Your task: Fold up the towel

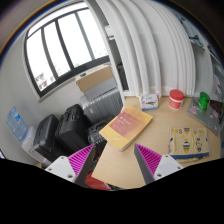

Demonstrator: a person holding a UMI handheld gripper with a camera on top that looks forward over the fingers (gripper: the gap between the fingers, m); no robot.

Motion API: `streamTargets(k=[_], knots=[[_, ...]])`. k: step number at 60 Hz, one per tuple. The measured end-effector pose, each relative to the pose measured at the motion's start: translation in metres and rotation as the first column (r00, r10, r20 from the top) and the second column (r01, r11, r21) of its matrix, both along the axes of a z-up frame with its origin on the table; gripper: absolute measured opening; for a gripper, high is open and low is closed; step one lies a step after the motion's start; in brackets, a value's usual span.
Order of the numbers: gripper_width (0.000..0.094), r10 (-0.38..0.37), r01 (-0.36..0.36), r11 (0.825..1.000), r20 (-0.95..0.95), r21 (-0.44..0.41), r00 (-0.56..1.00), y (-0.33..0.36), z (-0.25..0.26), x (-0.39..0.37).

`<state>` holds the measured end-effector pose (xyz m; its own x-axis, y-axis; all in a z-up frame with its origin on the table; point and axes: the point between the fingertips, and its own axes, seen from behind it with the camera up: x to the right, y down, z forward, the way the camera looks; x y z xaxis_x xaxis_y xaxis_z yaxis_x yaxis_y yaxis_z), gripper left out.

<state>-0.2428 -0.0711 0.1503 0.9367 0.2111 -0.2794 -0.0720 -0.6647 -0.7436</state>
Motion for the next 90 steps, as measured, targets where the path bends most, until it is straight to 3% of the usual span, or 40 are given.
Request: streamTargets(k=[15, 25, 31, 36, 38, 42, 45, 50, 60, 74, 81, 90], knots=[[0.0821, -0.109, 0.109, 0.994, 0.161, 0.006, 0.981, 0.051, -0.047, 0.072], [0.0812, -0.228, 0.239, 0.971, 0.313, 0.002, 0.922, 0.088, -0.107, 0.165], [0.0773, -0.233, 0.242, 0.97, 0.361, 0.021, 0.903, 0.105, -0.132, 0.197], [0.0611, -0.21, 0.249, 0.966, 0.375, -0.06, 0.903, 0.098, -0.169, 0.208], [0.046, -0.228, 0.251, 0.967, 0.314, -0.034, 0.922, 0.103, -0.165, 0.207], [0.0282, -0.219, 0.237, 0.971, 0.322, -0.016, 0.921, 0.101, -0.165, 0.212], [0.0042, -0.214, 0.227, 0.974, 0.368, 0.008, 0.905, 0.101, -0.165, 0.225], [0.0029, -0.192, 0.19, 0.981, 0.393, 0.044, 0.899, 0.101, -0.165, 0.225], [0.0011, -0.127, 0.124, 0.992, 0.347, 0.03, 0.929, 0.099, -0.152, 0.226], [0.0016, -0.223, 0.198, 0.971, 0.2, 0.138, 0.954, 0.101, -0.064, 0.298], [0.0028, -0.254, 0.238, 0.966, 0.202, 0.099, 0.946, 0.095, -0.077, 0.355], [0.0031, -0.237, 0.253, 0.967, 0.24, -0.04, 0.941, 0.076, -0.145, 0.398]])
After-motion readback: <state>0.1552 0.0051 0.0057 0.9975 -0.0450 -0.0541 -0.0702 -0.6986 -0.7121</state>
